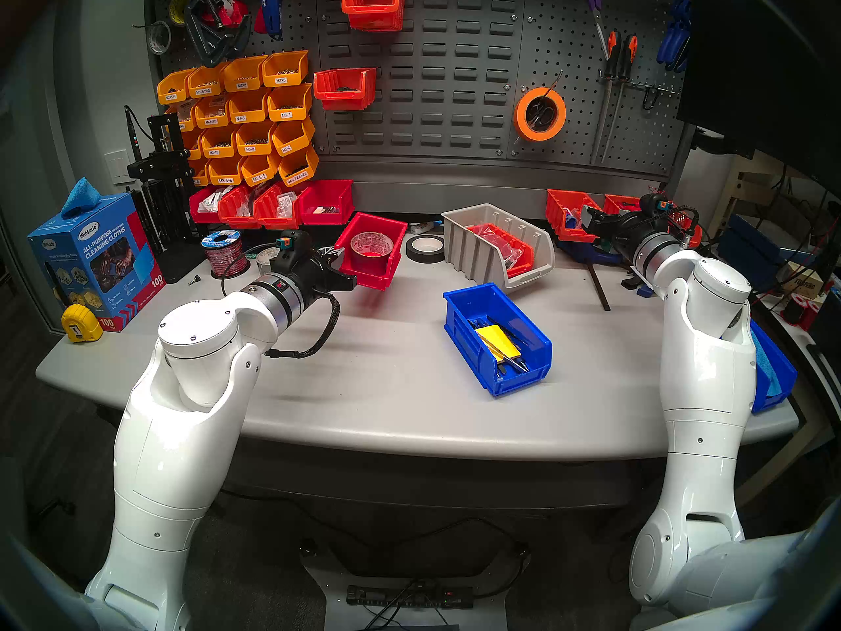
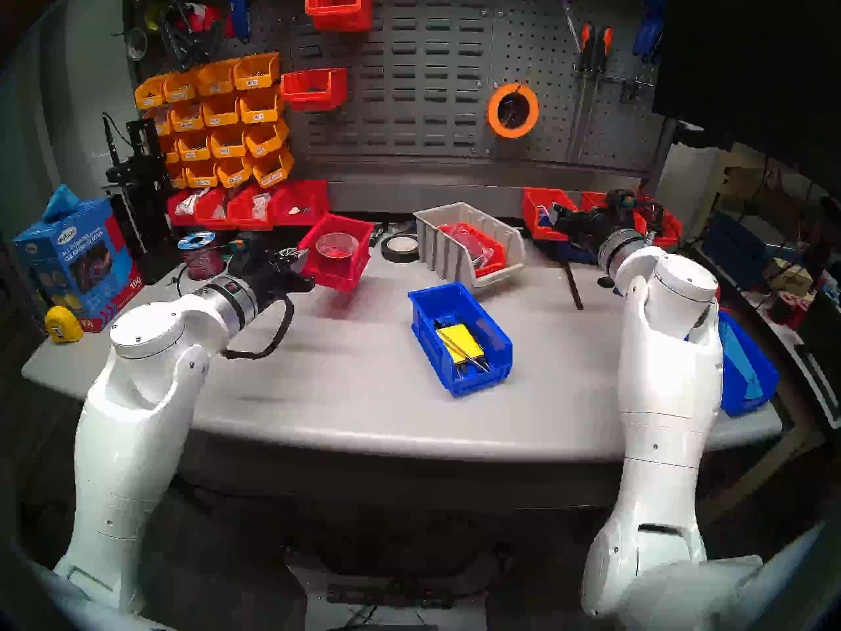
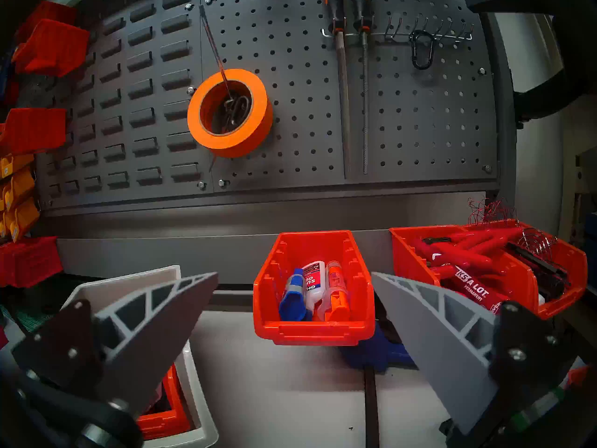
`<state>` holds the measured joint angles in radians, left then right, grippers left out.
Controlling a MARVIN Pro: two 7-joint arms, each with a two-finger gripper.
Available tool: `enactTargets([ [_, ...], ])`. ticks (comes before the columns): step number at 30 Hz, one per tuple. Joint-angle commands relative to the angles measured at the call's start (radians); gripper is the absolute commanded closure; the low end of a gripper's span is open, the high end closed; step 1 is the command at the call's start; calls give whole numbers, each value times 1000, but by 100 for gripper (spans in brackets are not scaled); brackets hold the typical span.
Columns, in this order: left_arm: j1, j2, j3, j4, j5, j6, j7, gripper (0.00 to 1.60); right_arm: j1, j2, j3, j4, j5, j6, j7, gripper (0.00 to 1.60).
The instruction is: Hang all the unorganized tool boxes onto the wall
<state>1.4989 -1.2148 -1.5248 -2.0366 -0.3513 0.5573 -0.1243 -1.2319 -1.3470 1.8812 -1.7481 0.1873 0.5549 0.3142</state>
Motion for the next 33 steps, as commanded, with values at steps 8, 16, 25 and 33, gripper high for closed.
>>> enactTargets([
  [8,-172,-58,47,89,34,-20,-4,160,7,1,0,-13,1,-2,1,0],
  [16,-249,-97,77,157,59,-24,-7,160,7,2,0,-12,1,-3,1,0],
  [25,-314,-152,93,243,93,-37,-8,160,7,2,0,-11,1,-3,1,0],
  [33,-390,-195,90,347,125,-49,-8,160,8,2,0,-10,1,-3,1,0],
])
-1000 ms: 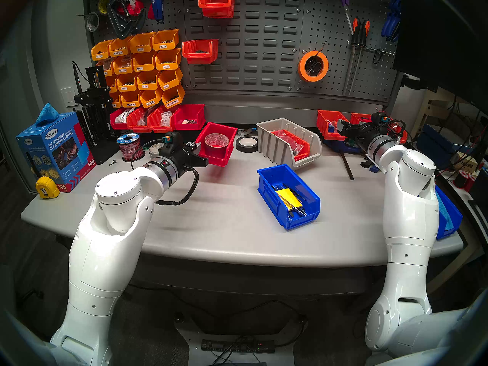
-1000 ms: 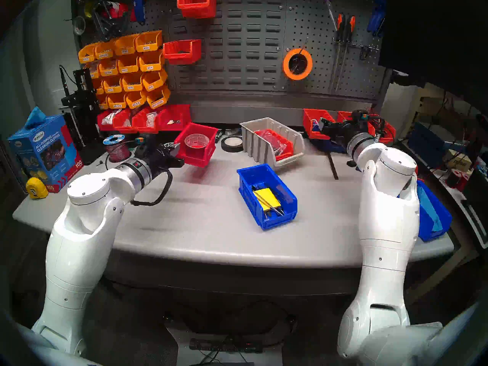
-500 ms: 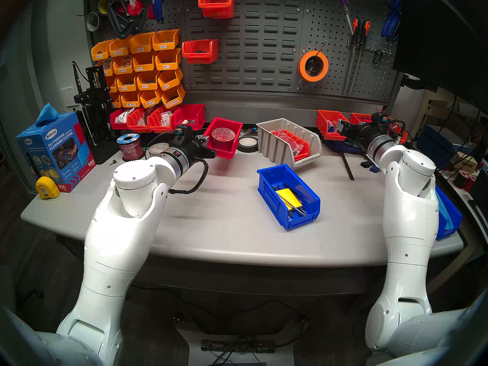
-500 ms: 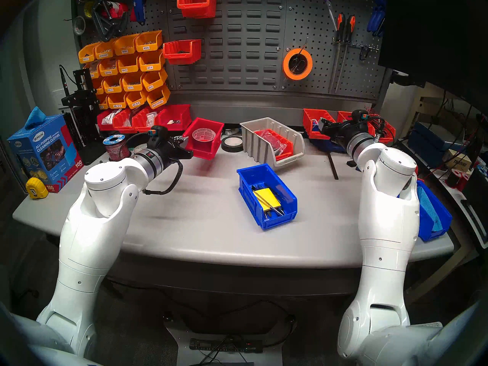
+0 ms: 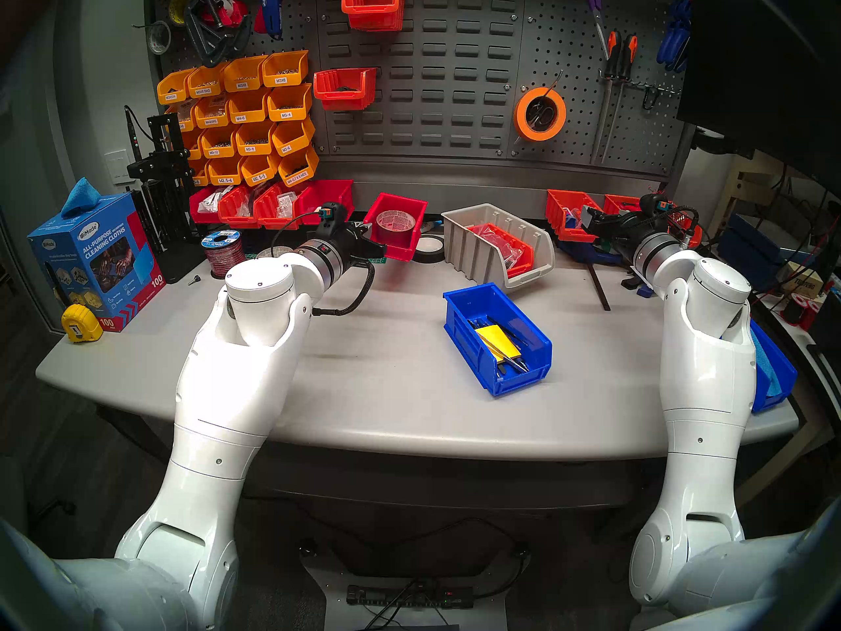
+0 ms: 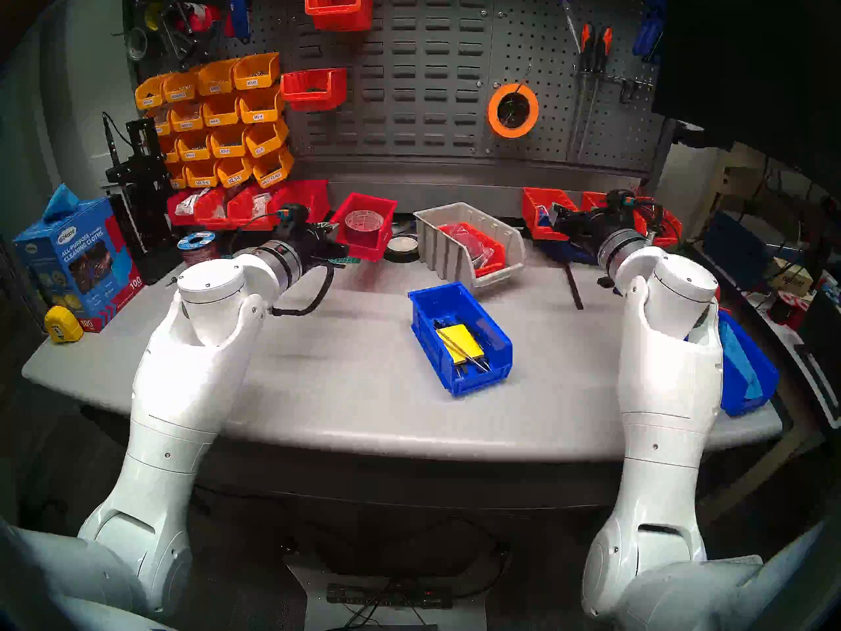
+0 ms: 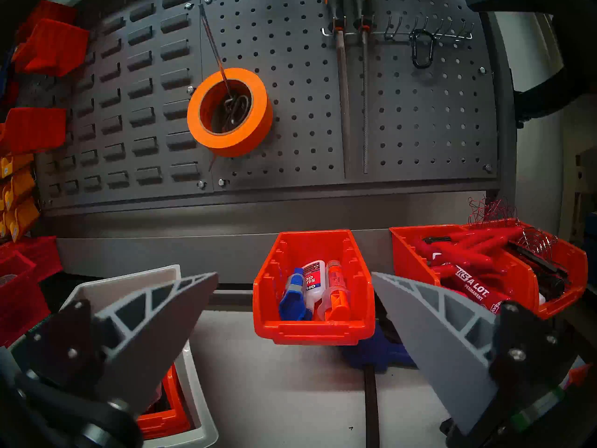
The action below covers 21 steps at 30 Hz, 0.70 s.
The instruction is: Hang all the unorganized tool boxes onto the wall
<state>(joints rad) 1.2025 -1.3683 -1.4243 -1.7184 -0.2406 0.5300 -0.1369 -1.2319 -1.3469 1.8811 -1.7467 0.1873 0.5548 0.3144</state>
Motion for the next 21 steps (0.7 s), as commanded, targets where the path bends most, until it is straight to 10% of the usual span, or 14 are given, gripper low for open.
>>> enactTargets([
  [1,-119,-49,-10,59,21,-22,4,160,8,2,0,-11,1,-3,1,0],
  [21,-268,-108,-28,256,84,-50,8,160,8,2,0,-9,1,-3,1,0],
])
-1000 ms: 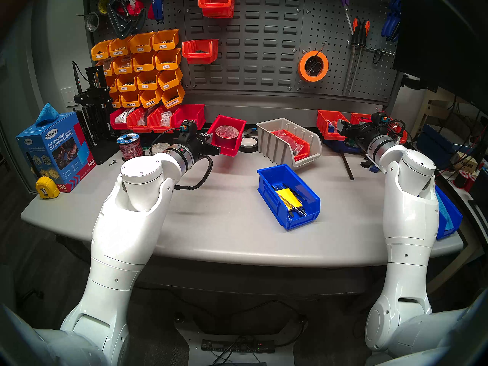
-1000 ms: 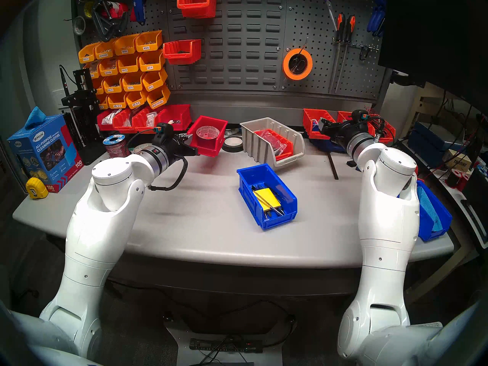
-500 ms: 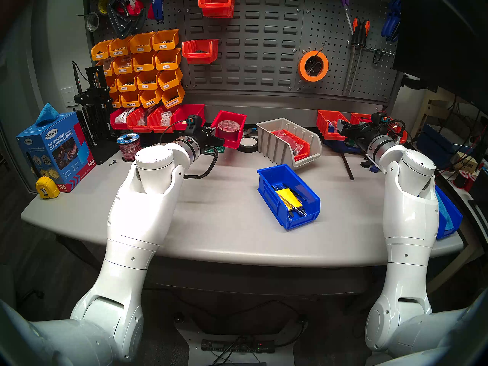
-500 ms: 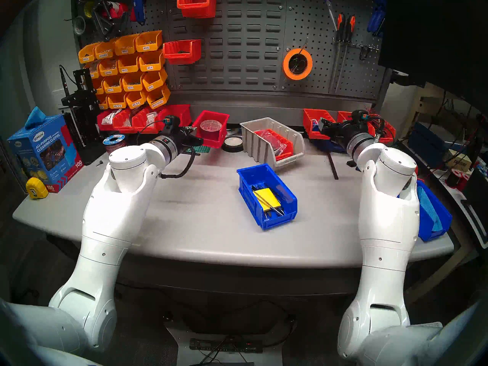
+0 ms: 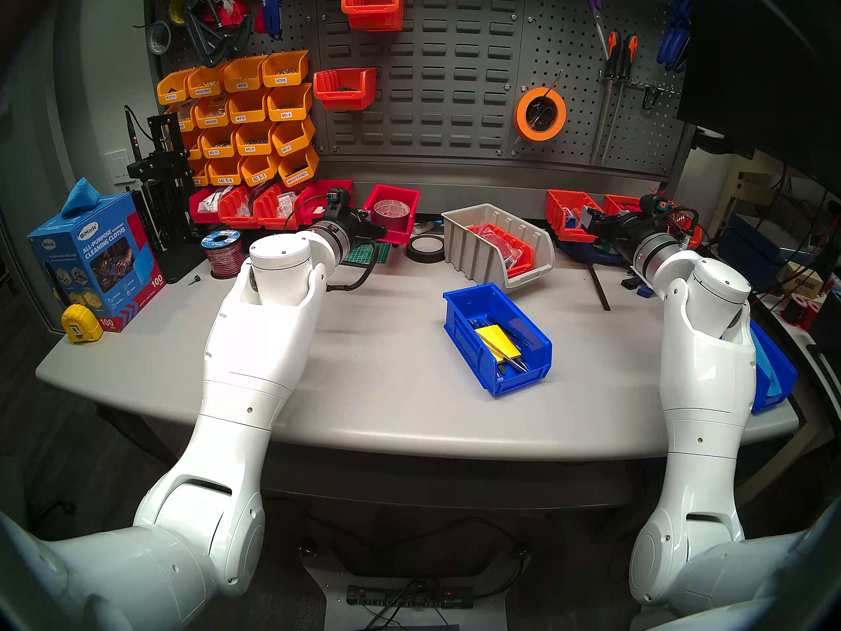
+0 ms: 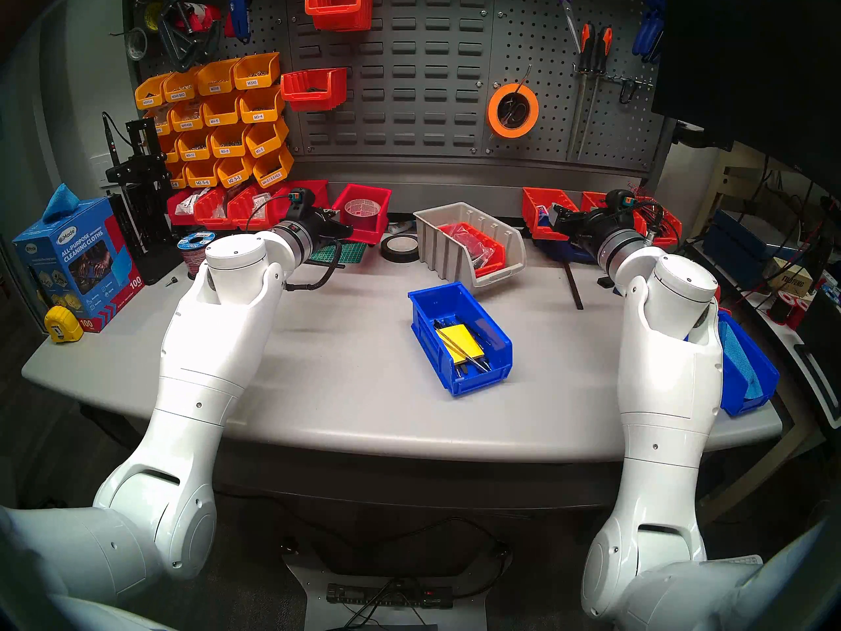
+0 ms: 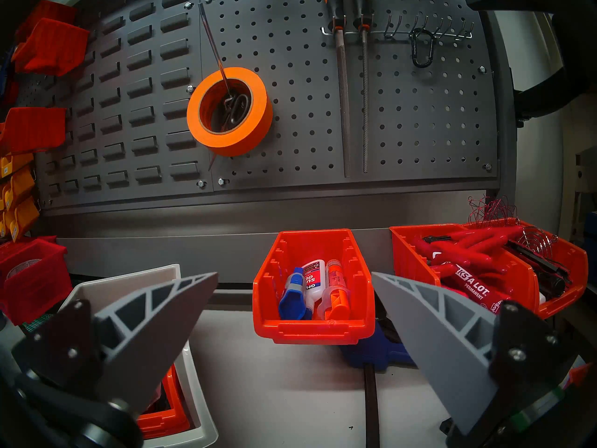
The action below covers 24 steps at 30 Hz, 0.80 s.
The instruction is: Hang all the unorganized tool boxes onto the wall
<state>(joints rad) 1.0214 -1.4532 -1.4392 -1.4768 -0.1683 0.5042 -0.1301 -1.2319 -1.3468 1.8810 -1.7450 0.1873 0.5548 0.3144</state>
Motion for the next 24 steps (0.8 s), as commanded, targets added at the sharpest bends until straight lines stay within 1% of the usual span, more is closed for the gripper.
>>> enactTargets([
  [1,-112,-23,-12,38,15,-20,1,160,8,2,0,-11,1,-3,1,0],
  [3,-134,-26,-14,63,20,-21,0,160,8,2,0,-11,1,-3,1,0],
  [4,-133,-26,-17,65,23,-24,0,160,8,2,0,-11,1,-3,1,0],
  [5,-151,-28,-17,83,25,-22,-1,160,8,2,0,-10,1,-3,1,0],
  [7,-153,-30,-21,92,31,-29,-1,160,8,2,0,-10,1,-3,1,0],
  [12,-207,-35,-22,151,45,-30,-2,160,8,2,0,-10,1,-3,1,0],
  [13,-202,-37,-23,149,47,-34,-1,160,8,2,0,-10,1,-3,1,0],
  [15,-239,-41,-20,186,52,-31,-2,160,8,2,0,-10,1,-3,1,0],
  [16,-222,-44,-23,177,55,-39,-1,160,8,2,0,-10,1,-3,1,0],
  [17,-242,-47,-20,198,58,-36,-1,160,8,2,0,-10,1,-3,1,0],
  [24,-294,-65,-19,276,74,-45,0,160,8,2,0,-9,1,-3,1,0],
])
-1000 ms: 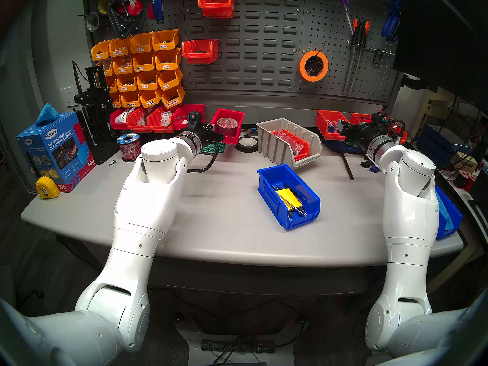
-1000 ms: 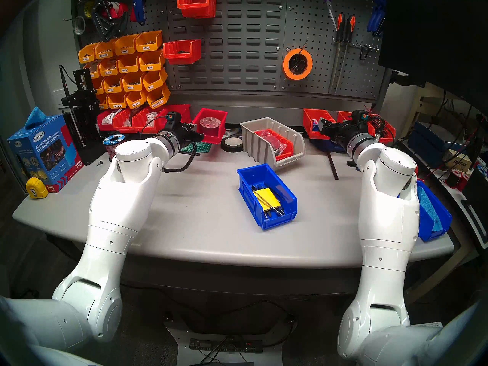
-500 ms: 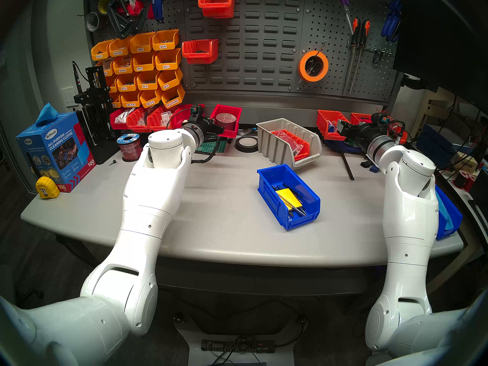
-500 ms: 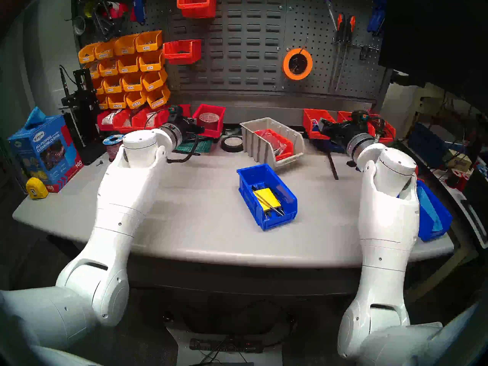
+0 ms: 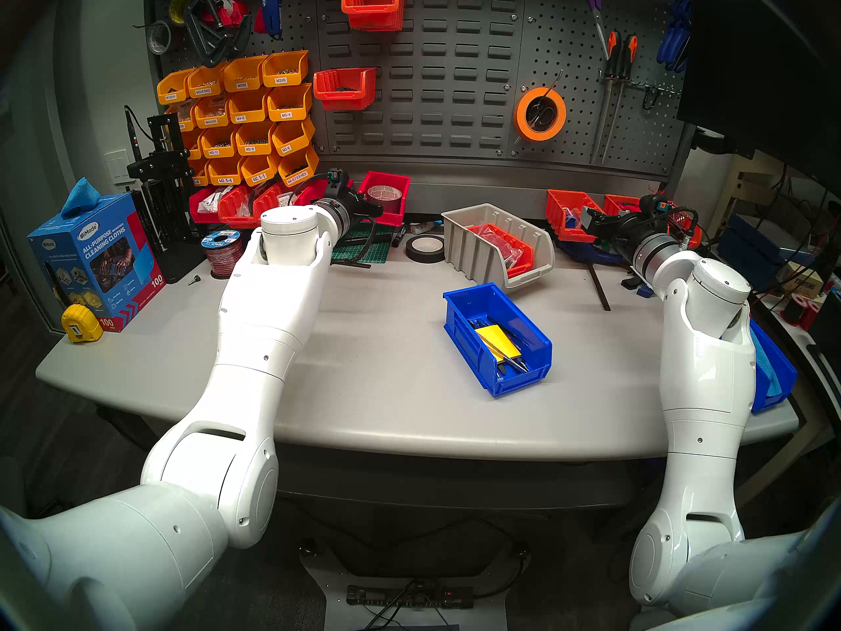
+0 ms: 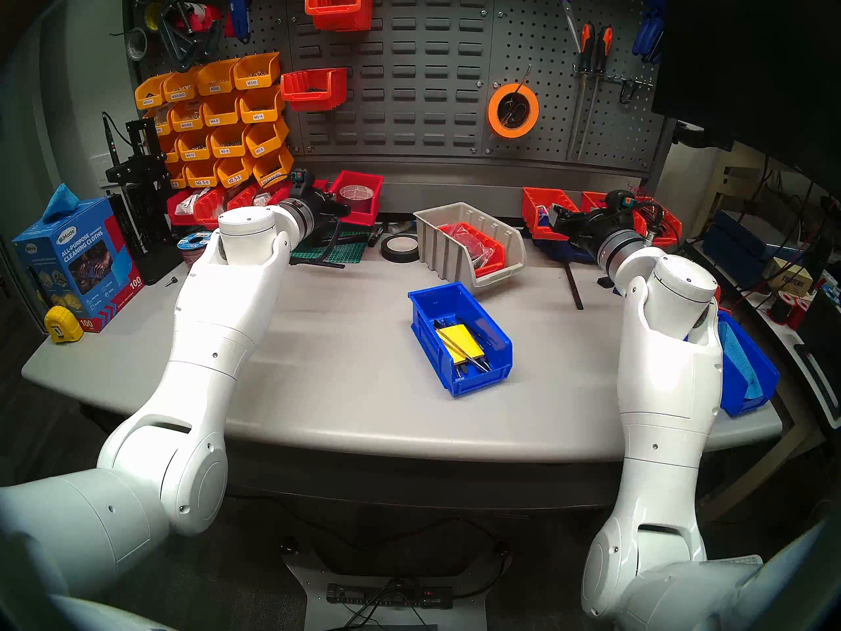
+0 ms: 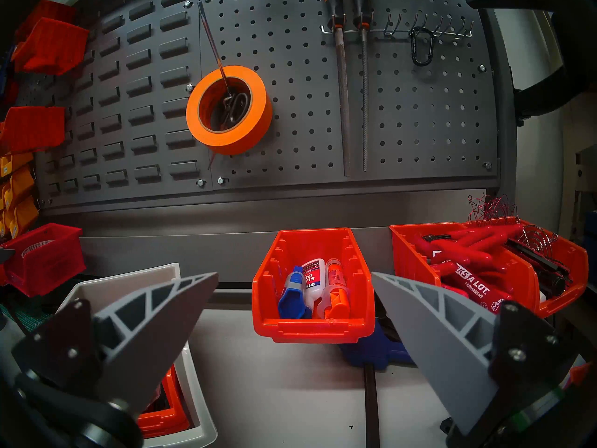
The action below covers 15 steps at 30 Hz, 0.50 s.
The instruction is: Hang all the unorganized tool boxes onto the wall
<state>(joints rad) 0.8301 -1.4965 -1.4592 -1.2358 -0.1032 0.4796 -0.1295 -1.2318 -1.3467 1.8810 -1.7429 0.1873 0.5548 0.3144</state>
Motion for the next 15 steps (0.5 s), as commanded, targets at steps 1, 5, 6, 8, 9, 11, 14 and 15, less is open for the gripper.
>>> enactTargets([
  [1,-118,-24,2,55,11,-20,-1,160,8,2,0,-11,1,-3,1,0],
  [5,-151,-33,-2,102,17,-22,2,160,8,2,0,-11,1,-3,1,0],
  [6,-150,-35,-4,105,19,-25,2,160,8,2,0,-11,1,-3,1,0],
  [8,-163,-37,-7,123,20,-26,3,160,8,2,0,-11,1,-3,1,0],
  [9,-179,-40,-10,142,20,-24,4,160,8,2,0,-11,1,-3,1,0],
  [11,-192,-42,-13,162,23,-27,5,160,8,2,0,-11,1,-3,1,0],
  [14,-214,-47,-18,197,26,-29,6,160,9,2,0,-11,1,-3,1,0],
  [15,-221,-50,-21,209,26,-29,8,160,9,2,0,-11,1,-3,1,0],
])
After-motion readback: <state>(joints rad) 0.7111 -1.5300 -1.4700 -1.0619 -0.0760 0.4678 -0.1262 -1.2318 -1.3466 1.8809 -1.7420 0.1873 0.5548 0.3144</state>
